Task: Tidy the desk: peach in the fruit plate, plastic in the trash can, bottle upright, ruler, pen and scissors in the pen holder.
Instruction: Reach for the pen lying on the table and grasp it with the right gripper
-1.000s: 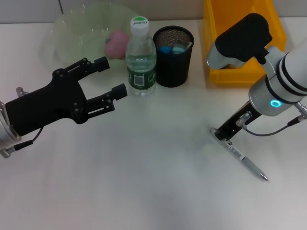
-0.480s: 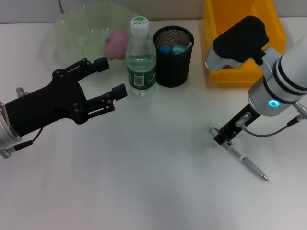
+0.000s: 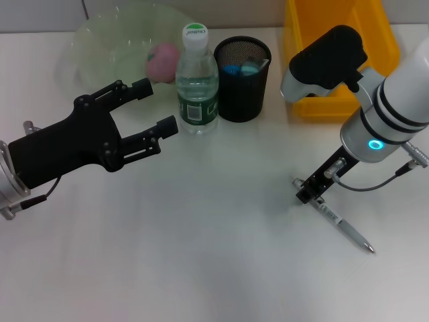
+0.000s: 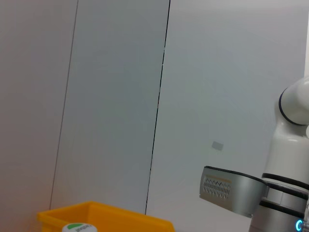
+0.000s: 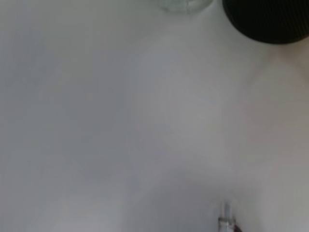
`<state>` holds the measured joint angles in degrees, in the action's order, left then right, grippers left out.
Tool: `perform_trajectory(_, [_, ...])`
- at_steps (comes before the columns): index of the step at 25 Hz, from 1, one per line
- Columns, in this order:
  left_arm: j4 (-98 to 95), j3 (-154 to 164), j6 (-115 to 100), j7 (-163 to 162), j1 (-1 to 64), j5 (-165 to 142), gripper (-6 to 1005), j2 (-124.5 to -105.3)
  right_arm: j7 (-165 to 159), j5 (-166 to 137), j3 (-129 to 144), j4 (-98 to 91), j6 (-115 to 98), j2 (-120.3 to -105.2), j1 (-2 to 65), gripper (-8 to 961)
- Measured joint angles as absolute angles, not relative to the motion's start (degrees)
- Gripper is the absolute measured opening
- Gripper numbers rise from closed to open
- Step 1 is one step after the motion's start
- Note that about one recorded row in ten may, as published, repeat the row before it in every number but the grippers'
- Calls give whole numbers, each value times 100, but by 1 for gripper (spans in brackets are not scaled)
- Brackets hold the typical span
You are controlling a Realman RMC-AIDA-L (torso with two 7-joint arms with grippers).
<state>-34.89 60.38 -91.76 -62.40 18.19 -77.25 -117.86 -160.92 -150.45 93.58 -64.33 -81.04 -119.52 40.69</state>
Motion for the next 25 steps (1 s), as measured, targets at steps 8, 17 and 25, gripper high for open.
perform_trajectory(8, [-3496, 6038, -9175, -6240, 1820, -7725, 804, -11786, -16083, -15044, 9361, -6398, -8095, -11961, 4112, 345])
perform_trajectory(17, [-3507, 6033, -9175, -6240, 1834, -7725, 804, -11786, -16054, -15047, 9369, -6302, -8077, -11962, 4151, 343])
perform_trajectory(25, [-3499, 6029, -9175, -6235, 1837, -7725, 804, -11780, -16045, -15047, 9370, -6290, -8076, -11962, 4157, 341])
